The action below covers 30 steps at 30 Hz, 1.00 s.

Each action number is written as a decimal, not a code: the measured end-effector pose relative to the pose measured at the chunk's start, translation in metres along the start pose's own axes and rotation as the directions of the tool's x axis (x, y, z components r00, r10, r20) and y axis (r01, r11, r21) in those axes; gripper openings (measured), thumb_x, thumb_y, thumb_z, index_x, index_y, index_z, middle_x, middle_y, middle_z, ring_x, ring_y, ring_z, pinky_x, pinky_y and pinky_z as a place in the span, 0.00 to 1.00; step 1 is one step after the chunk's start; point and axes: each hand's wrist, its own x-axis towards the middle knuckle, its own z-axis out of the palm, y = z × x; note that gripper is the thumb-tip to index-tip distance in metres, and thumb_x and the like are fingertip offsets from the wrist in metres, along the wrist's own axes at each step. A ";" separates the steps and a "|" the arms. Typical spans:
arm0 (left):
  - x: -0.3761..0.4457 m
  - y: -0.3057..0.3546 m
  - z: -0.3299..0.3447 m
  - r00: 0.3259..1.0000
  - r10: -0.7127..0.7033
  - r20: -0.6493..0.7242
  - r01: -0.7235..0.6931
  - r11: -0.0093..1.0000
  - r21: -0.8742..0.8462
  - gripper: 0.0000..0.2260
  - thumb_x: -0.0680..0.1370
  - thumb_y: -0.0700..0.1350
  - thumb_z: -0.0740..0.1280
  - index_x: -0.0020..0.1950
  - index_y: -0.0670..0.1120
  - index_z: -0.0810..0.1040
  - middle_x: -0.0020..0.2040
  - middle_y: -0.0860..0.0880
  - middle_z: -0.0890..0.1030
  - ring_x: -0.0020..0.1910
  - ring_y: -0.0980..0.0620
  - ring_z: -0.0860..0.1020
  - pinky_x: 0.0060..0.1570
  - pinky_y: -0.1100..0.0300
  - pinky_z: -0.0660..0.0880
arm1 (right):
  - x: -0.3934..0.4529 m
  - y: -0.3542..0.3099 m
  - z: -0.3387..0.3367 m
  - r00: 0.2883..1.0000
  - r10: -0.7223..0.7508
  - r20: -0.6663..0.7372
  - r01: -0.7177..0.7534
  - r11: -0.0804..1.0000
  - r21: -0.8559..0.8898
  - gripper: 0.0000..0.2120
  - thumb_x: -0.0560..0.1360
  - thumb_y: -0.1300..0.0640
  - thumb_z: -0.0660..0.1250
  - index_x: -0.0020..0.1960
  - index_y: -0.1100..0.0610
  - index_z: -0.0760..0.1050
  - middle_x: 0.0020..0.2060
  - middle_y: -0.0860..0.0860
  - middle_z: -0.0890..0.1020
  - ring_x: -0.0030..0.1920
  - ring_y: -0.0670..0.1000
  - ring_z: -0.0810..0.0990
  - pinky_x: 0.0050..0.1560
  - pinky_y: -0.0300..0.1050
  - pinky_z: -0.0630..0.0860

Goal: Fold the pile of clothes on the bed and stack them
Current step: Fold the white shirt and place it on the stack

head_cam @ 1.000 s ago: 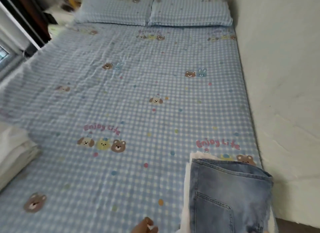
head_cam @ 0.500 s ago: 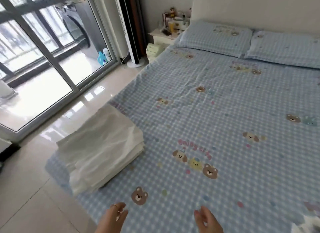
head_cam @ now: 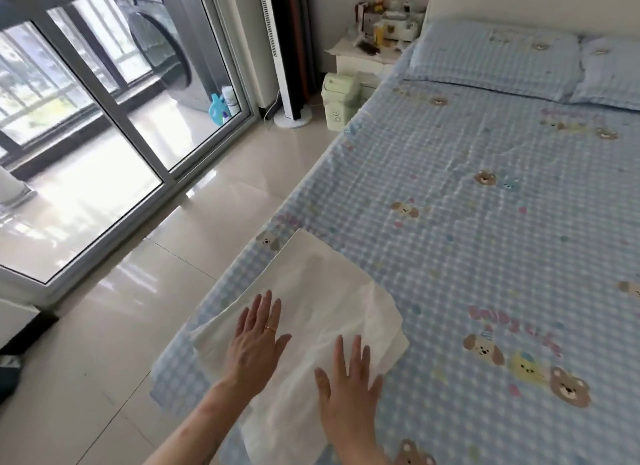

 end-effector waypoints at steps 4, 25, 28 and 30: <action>0.047 -0.017 0.035 0.997 0.039 0.064 -0.040 0.999 0.014 0.32 0.79 0.64 0.45 0.74 0.51 0.33 0.76 0.50 0.33 0.71 0.52 0.27 0.72 0.55 0.31 | 0.043 0.005 0.029 0.997 0.076 0.033 -0.072 0.993 -0.093 0.35 0.77 0.33 0.42 0.70 0.48 0.25 0.72 0.51 0.27 0.75 0.55 0.33 0.71 0.66 0.41; 0.109 -0.066 0.052 0.956 -0.115 0.270 0.218 0.895 -0.390 0.52 0.64 0.69 0.68 0.78 0.48 0.48 0.77 0.48 0.53 0.76 0.51 0.51 0.73 0.57 0.51 | 0.064 0.016 0.045 0.685 0.691 -0.232 -0.413 0.630 0.657 0.51 0.63 0.29 0.67 0.70 0.68 0.65 0.65 0.70 0.71 0.61 0.68 0.75 0.59 0.64 0.73; 0.146 -0.086 0.048 0.782 -0.111 0.614 0.450 0.782 -0.432 0.50 0.58 0.67 0.75 0.72 0.45 0.60 0.66 0.47 0.72 0.59 0.50 0.73 0.56 0.58 0.69 | 0.071 0.006 0.049 0.594 0.780 0.198 -0.525 0.190 0.830 0.44 0.66 0.55 0.77 0.75 0.61 0.58 0.72 0.60 0.65 0.71 0.58 0.66 0.71 0.54 0.62; 0.161 -0.093 0.051 0.662 -0.025 0.749 0.544 0.704 -0.457 0.47 0.56 0.65 0.77 0.67 0.45 0.65 0.58 0.50 0.77 0.51 0.54 0.76 0.48 0.62 0.73 | 0.073 0.008 0.055 0.591 0.757 0.280 -0.522 0.094 0.848 0.47 0.66 0.53 0.77 0.76 0.59 0.55 0.73 0.57 0.64 0.72 0.56 0.64 0.72 0.53 0.61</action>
